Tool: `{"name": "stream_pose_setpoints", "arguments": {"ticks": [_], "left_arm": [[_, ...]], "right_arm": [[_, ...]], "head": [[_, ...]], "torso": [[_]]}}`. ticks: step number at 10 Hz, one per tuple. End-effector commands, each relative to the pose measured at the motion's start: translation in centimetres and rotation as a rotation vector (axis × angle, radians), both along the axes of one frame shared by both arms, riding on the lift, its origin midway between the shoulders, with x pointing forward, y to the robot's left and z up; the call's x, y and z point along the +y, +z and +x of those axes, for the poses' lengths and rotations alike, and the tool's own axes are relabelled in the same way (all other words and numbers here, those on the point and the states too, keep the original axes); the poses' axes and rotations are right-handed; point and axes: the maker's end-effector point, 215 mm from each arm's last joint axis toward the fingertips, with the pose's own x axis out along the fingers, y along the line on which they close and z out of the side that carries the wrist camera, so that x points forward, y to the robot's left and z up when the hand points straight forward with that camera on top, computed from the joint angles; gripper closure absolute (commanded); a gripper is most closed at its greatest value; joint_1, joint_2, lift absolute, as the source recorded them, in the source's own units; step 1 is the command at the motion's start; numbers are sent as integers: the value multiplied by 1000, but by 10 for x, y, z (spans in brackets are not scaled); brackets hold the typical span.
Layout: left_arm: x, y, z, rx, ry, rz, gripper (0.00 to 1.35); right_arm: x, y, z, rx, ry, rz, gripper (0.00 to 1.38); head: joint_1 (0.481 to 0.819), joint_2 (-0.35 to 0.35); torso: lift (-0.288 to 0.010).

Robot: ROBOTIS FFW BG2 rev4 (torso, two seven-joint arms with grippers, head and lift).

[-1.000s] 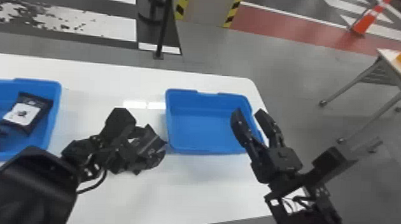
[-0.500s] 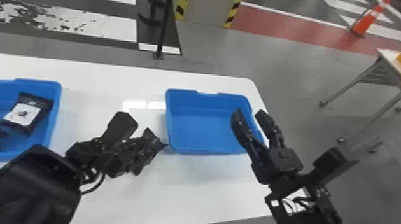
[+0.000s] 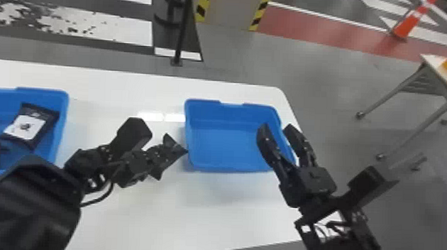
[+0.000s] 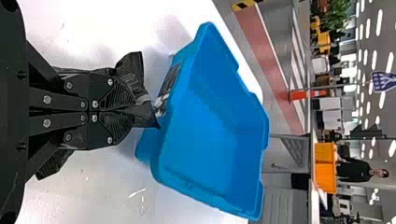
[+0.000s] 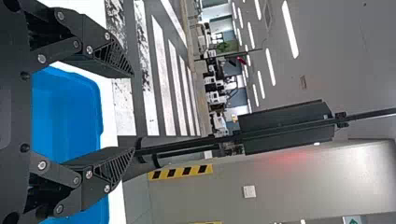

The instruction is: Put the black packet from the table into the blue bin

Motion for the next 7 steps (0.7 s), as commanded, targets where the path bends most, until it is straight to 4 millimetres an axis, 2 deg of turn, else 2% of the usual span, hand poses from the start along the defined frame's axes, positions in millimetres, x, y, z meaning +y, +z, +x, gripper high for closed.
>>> {"name": "stream_pose_setpoints", "arguments": {"ticks": [1, 2, 3, 4, 5, 7], "left_arm": [[27, 19, 13, -33, 48, -16, 1220], [51, 29, 16, -45, 89, -23, 1220], [85, 42, 22, -75, 144, -15, 1220], [123, 45, 29, -87, 200, 4, 1220], [173, 54, 35, -114, 276, 31, 1220], [258, 69, 39, -151, 420, 82, 1220]], "right_arm": [[0, 0, -1, 3, 0, 0, 510], [2, 1, -2, 1, 2, 0, 510], [3, 2, -2, -1, 4, 0, 510], [3, 2, -3, 1, 3, 1, 510], [3, 0, -4, 5, 4, 5, 510], [3, 2, -4, 2, 4, 6, 510]], "head": [[695, -350], [695, -350], [695, -350], [695, -311], [695, -263], [695, -179]], "torso": [[-110], [-110], [-110], [-110], [-110], [-110]]}}
